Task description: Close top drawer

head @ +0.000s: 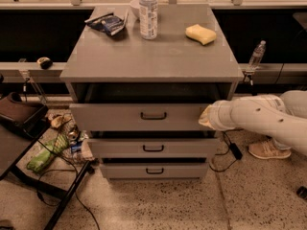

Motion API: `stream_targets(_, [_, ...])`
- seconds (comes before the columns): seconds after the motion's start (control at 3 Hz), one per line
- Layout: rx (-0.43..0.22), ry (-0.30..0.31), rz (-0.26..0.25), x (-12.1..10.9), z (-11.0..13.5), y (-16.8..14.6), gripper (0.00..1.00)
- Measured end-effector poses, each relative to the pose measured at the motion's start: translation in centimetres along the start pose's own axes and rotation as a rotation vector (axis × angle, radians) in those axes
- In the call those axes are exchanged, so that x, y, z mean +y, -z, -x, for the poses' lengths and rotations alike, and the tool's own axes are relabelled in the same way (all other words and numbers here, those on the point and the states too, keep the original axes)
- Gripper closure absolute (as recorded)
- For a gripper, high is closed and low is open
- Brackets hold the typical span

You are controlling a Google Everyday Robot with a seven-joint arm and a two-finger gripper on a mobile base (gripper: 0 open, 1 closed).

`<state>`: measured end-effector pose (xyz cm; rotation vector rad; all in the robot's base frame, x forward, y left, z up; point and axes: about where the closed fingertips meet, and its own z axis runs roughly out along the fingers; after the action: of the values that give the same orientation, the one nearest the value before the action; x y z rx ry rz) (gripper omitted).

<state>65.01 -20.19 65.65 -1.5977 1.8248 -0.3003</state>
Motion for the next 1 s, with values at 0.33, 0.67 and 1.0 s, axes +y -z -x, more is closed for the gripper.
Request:
stream_targets(0.33, [0.003,-0.007,-0.011,-2.04,0.02,-0.55,1.0])
stream_targets(0.67, [0.002,-0.007,-0.014,-2.2,0.06,-0.52,0.81])
stream_targets(1.0, [0.002,-0.007,-0.014,-2.2,0.06,-0.52,0.52])
